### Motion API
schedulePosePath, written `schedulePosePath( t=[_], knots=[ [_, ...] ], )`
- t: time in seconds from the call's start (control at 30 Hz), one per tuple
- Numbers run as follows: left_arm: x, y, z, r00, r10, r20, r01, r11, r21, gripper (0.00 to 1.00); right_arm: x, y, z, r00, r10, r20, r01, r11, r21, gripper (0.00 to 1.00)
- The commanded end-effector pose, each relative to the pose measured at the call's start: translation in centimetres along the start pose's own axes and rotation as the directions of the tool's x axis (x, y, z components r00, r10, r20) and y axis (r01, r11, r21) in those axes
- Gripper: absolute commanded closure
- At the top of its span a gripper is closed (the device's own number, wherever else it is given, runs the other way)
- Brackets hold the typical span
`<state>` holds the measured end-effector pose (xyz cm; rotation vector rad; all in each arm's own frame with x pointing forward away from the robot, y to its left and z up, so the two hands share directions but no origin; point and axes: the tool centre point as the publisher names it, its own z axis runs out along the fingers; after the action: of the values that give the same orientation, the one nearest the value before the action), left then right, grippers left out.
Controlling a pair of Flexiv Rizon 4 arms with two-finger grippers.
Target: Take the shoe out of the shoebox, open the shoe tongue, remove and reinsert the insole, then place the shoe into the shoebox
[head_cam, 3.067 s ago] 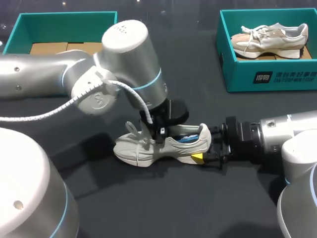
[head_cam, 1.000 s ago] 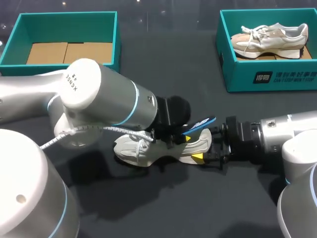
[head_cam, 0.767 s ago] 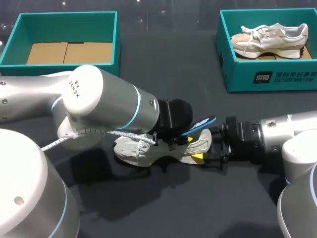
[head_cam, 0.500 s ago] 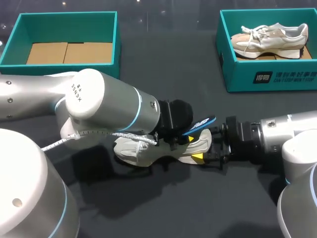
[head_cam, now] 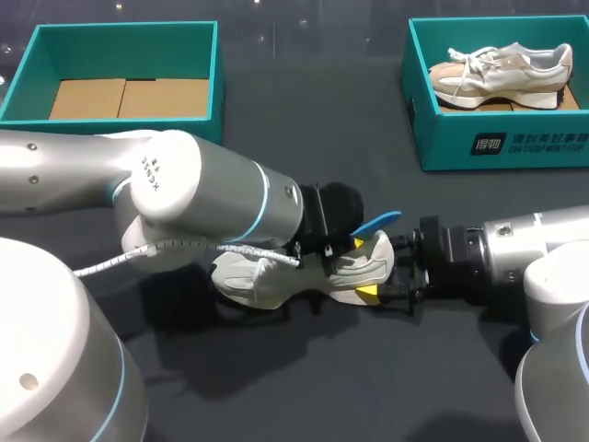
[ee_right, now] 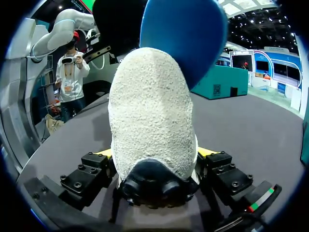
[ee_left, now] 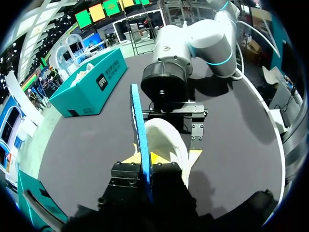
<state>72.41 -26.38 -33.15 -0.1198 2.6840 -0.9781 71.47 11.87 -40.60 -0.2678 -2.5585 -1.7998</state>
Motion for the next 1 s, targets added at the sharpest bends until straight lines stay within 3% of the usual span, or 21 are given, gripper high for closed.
schedulePosePath(
  t=[0.03, 0.43, 0.77, 1.0],
  knots=[
    [-0.3, -0.3, -0.2, 1.000, -0.006, -0.021, 0.006, 1.000, 0.007, 1.00, 0.2, 0.1, 0.0, 1.000, 0.000, 0.001, 0.000, 1.000, 0.002, 1.00],
    [0.3, -5.2, -2.7, 0.989, -0.014, -0.148, 0.014, 1.000, -0.003, 1.00, 0.2, 0.1, 0.0, 1.000, 0.000, 0.001, 0.000, 1.000, 0.002, 1.00],
    [1.4, -9.5, -5.0, 0.965, -0.008, -0.263, -0.008, 0.998, -0.060, 1.00, 0.2, 0.1, 0.0, 1.000, 0.000, 0.001, 0.000, 1.000, 0.002, 1.00],
    [0.7, -13.8, -8.3, 0.938, -0.028, -0.344, 0.037, 0.999, 0.021, 1.00, 0.2, 0.1, 0.0, 1.000, 0.000, 0.001, 0.000, 1.000, 0.002, 1.00]
  ],
)
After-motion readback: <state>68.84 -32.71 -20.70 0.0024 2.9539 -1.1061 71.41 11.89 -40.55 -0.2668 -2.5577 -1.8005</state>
